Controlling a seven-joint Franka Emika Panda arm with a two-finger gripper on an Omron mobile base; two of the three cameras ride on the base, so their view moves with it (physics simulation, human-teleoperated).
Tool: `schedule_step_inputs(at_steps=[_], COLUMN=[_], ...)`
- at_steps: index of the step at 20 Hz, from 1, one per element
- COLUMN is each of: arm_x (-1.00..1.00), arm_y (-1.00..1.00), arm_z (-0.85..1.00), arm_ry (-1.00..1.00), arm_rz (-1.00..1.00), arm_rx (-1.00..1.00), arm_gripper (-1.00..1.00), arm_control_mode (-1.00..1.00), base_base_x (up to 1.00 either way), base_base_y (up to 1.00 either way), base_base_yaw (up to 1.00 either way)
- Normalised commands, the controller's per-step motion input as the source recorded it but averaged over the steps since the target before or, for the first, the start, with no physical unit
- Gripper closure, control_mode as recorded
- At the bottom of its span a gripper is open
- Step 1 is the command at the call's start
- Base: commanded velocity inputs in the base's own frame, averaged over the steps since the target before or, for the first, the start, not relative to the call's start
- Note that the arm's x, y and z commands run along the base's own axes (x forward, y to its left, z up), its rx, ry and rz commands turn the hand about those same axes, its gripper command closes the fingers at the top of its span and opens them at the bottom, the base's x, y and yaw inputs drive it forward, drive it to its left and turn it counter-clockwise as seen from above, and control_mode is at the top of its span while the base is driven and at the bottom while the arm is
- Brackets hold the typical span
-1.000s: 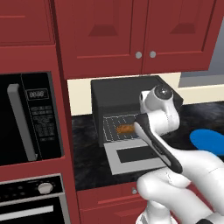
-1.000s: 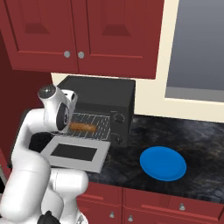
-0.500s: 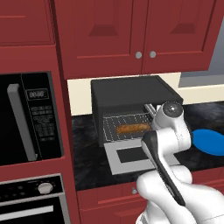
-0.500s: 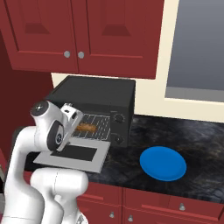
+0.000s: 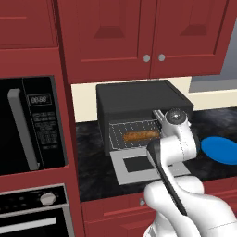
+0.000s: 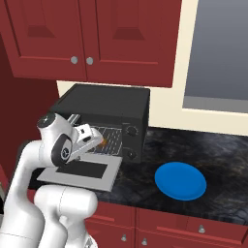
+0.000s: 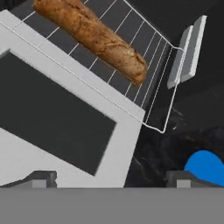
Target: Pull the toaster oven rack outwards. Pick up the baguette from the plate and place it on the toaster oven rack. Close the toaster oven door fully and set the temperature to the lowest setting.
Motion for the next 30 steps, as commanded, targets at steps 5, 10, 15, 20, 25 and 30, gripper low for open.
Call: schedule_step_inputs(at_steps=[5,10,15,20,25,30], arm_x=[0.09,0.30,0.40,0.13,0.02,0.00], arm_y=[-0.06,-0.01,0.00,0.00,-0.15,-0.25], arm_z=[-0.50,-0.35,-0.23,-0.22,-0.03,-0.15], arm_ry=[-0.20,-0.08,0.00,0.00,0.16,0.09], arm_rz=[-0.37,-0.27,-0.20,-0.14,-0.05,-0.02], arm_rx=[0.29,0.17,0.01,0.00,0.09,0.11], arm_gripper=[-1.00,-1.00,-1.00,-1.00,-1.00,-1.00], arm_control_mode=[-1.00,-1.00,-1.00,-1.00,-1.00,-1.00], base_base_x=[0.00,0.00,0.00,0.00,0.00,0.00], base_base_y=[0.00,0.00,0.00,0.00,0.00,0.00], base_base_yaw=[0.00,0.00,0.00,0.00,0.00,0.00])
